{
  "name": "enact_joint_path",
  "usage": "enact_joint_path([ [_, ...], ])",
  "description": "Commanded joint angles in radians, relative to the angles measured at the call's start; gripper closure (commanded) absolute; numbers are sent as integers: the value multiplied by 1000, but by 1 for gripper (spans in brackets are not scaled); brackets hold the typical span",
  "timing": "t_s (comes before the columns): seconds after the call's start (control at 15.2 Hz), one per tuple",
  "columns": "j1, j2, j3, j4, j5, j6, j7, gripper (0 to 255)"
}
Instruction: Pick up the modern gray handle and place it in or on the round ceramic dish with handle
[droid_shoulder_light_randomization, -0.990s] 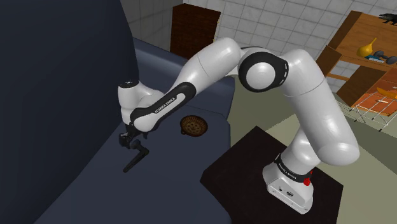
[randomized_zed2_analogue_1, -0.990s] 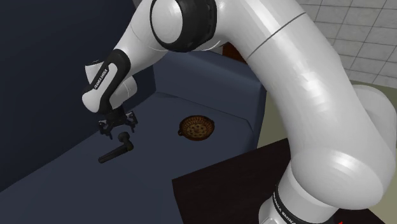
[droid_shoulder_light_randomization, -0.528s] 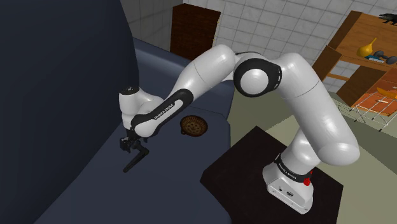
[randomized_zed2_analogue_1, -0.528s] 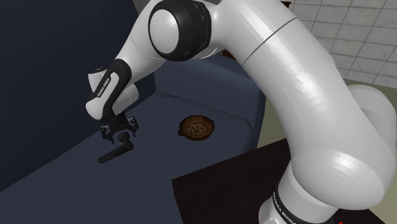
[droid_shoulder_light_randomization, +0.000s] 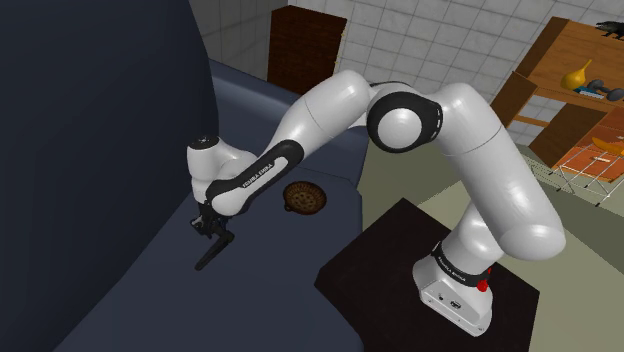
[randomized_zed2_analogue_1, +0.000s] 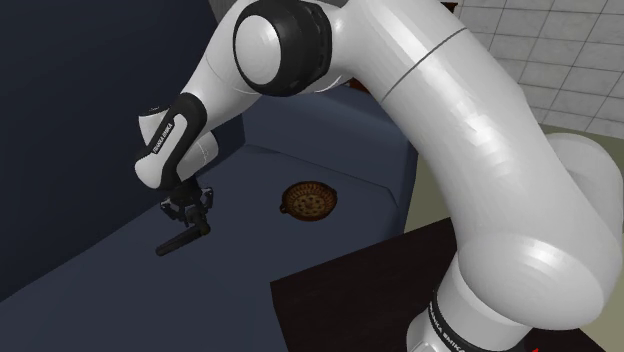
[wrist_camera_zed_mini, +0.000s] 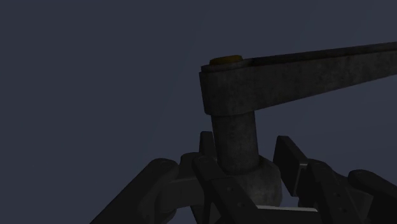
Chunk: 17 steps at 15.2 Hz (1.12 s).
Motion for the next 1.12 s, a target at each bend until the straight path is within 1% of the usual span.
enact_joint_path([
  [0.0,0,0,0,0,0,0,0,255],
  [0.4,0,0,0,0,0,0,0,255],
  [1.06,-13,-110,17,-48,14,-62,-6,255],
])
